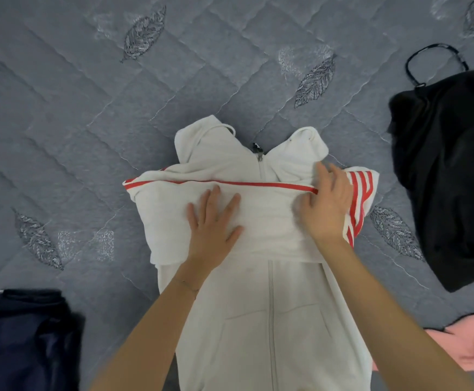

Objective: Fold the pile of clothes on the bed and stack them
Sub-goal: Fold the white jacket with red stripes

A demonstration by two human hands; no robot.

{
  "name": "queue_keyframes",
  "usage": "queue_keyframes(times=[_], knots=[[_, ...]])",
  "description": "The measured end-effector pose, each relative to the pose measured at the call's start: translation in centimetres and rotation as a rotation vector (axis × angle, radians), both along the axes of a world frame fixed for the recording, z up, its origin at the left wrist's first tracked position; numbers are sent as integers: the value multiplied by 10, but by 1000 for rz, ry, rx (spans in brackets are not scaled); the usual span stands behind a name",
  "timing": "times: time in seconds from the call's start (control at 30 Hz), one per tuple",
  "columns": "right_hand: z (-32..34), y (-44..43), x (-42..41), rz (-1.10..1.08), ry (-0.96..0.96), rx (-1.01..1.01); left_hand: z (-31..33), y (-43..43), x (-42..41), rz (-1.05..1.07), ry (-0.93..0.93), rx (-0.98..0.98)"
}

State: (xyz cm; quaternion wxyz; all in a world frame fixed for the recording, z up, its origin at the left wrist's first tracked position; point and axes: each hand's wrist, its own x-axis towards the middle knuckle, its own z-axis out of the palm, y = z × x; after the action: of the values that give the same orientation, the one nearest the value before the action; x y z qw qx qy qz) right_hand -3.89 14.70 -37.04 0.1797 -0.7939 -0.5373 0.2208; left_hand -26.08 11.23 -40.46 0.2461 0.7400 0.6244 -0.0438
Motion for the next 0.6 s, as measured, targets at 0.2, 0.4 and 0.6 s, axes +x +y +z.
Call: queue_keyframes(times=[0.2,0.4,0.6], knots=[[-12,48,6,105,95,-216,13,60,-6,339,-287,213],[-18,73,6,-261,396,-247,12,120,-16,645,-375,122],[-12,93,11,-531,655,-359,7,137,-27,968,-436,-161]])
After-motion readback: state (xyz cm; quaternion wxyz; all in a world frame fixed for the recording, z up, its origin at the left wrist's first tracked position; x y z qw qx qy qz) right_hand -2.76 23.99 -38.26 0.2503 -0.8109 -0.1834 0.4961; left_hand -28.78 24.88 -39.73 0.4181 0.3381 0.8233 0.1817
